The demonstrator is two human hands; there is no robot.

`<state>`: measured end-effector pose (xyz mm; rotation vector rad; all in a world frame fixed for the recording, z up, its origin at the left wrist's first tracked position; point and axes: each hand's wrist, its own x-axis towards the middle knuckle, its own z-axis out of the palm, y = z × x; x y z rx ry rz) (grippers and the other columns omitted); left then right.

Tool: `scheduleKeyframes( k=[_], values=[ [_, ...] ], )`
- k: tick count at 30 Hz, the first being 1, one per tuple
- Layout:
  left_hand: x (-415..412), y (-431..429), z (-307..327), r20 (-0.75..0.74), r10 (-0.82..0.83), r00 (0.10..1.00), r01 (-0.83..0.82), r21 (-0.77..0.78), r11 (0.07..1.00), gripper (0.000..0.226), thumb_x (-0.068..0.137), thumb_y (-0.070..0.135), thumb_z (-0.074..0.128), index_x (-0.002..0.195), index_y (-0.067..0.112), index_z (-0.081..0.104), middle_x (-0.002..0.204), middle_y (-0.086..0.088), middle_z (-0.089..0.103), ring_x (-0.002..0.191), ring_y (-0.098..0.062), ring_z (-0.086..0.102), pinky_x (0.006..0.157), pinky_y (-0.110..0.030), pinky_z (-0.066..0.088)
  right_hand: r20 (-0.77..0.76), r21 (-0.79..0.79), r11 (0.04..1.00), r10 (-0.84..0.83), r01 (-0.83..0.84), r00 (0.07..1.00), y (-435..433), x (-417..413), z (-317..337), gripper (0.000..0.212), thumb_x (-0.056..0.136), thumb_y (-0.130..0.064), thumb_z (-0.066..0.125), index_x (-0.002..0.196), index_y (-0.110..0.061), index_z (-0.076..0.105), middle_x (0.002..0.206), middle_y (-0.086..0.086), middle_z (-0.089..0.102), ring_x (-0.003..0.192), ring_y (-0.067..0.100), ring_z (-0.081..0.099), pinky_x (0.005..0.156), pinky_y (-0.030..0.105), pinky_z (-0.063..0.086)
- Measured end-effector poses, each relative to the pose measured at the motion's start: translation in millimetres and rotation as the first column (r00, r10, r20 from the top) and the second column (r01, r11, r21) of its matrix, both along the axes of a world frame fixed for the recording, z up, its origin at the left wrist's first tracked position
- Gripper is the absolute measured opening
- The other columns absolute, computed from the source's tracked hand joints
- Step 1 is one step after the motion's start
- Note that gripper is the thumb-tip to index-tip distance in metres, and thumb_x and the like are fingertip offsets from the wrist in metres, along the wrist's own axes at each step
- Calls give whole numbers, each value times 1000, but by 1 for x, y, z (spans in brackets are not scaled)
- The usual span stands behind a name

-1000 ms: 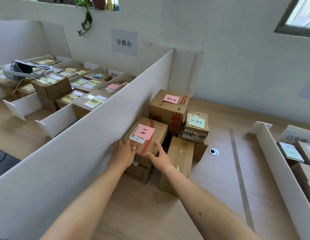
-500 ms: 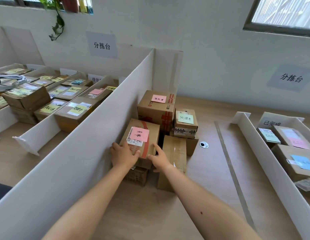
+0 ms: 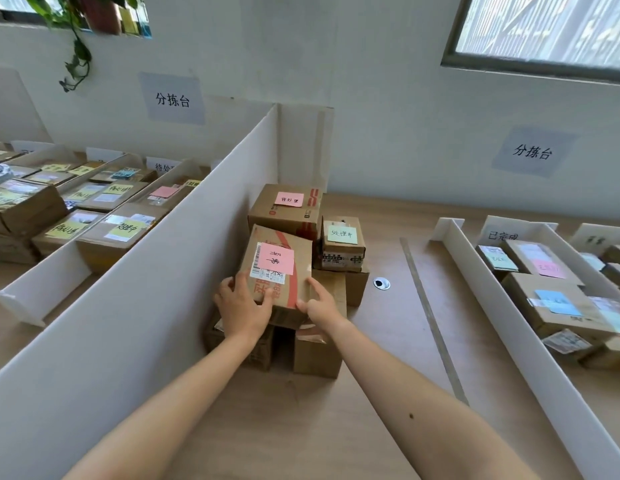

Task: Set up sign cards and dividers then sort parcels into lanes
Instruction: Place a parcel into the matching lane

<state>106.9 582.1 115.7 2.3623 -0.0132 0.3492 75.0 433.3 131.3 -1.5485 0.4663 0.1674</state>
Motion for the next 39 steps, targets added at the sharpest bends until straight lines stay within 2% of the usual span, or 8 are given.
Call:
scheduleKeyframes(
  k=[4, 6, 11, 17, 22, 27, 34, 39],
  values=[
    [-9, -16, 1, 45, -79, 996, 81, -38, 996, 61, 81, 46, 67, 130, 18, 45, 129, -5, 54, 113, -28, 48, 91, -32, 35, 32, 12, 999, -42, 42, 999, -21, -17, 7, 63, 95, -4, 53, 147, -33, 30, 139, 4, 42, 125, 25, 48, 93, 46, 52],
    [-17, -28, 4, 57, -123, 991, 125, -39, 991, 60, 80, 45, 69, 128, 17, 48, 127, -6, 56, 113, -28, 50, 96, -37, 34, 72, -21, 997, -73, 75, 995, -34, -25, 8, 64, 94, -2, 52, 146, -33, 31, 140, 3, 43, 125, 23, 48, 96, 45, 51],
    [-50, -73, 14, 57, -243, 968, 246, -49, 968, 60, 77, 39, 74, 127, 13, 51, 127, -17, 49, 116, -33, 48, 97, -46, 44, 155, -42, 987, -145, 153, 977, -85, -55, 19, 72, 86, 6, 47, 143, -37, 38, 141, 6, 47, 121, 25, 53, 94, 43, 53],
    [-111, -151, 26, 48, -352, 935, 355, -88, 931, 67, 77, 34, 76, 133, 13, 46, 129, -16, 40, 117, -27, 48, 98, -34, 43, 194, -120, 969, -189, 214, 963, -160, -117, 28, 72, 84, 4, 46, 142, -38, 39, 137, 9, 53, 122, 28, 54, 84, 30, 50],
    [-155, -214, 27, 35, -430, 902, 431, -97, 897, 72, 73, 36, 79, 134, 14, 46, 120, -13, 41, 109, -23, 51, 96, -32, 47, 208, -184, 944, -235, 274, 949, -225, -178, 36, 69, 87, 3, 48, 145, -33, 37, 141, 5, 50, 122, 22, 54, 97, 40, 52],
    [-202, -280, 34, 84, -506, 859, 513, -124, 850, 74, 72, 28, 81, 134, 10, 46, 114, -16, 42, 100, -20, 48, 92, -23, 39, 221, -188, 928, -280, 322, 934, -287, -241, 44, 67, 92, 5, 47, 148, -29, 31, 144, 6, 45, 129, 25, 49, 97, 35, 52],
    [-259, -361, 36, 107, -617, 780, 626, -107, 772, 76, 69, 34, 83, 133, 16, 46, 110, -7, 40, 96, -16, 47, 91, -28, 45, 266, -197, 864, -407, 462, 874, -359, -322, 48, 68, 88, 6, 49, 147, -27, 35, 139, -3, 47, 125, 16, 49, 101, 37, 49],
    [-287, -417, 45, 106, -703, 703, 711, -117, 693, 77, 68, 36, 83, 133, 20, 46, 111, -9, 41, 94, -15, 47, 92, -29, 45, 289, -179, 798, -517, 576, 806, -405, -367, 48, 68, 86, 2, 52, 144, -30, 39, 135, 5, 52, 123, 22, 51, 97, 43, 51]
  ],
)
